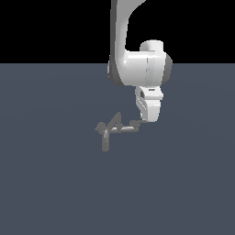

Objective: Turn on the faucet by rotating a designated handle.

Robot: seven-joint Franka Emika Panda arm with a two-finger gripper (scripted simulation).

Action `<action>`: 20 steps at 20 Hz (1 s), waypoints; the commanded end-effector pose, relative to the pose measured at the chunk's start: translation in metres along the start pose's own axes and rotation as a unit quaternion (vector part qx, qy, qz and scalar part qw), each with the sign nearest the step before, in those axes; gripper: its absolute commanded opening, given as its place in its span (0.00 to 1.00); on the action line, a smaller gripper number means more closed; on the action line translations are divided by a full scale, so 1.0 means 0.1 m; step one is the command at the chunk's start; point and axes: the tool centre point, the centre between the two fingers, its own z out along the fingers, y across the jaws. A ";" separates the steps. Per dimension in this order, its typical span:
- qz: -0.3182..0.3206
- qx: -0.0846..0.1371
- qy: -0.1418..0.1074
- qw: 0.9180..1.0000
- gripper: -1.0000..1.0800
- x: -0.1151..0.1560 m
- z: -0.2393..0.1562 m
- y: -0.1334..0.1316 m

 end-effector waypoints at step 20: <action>0.001 0.006 0.002 1.000 0.00 -0.05 0.00 0.40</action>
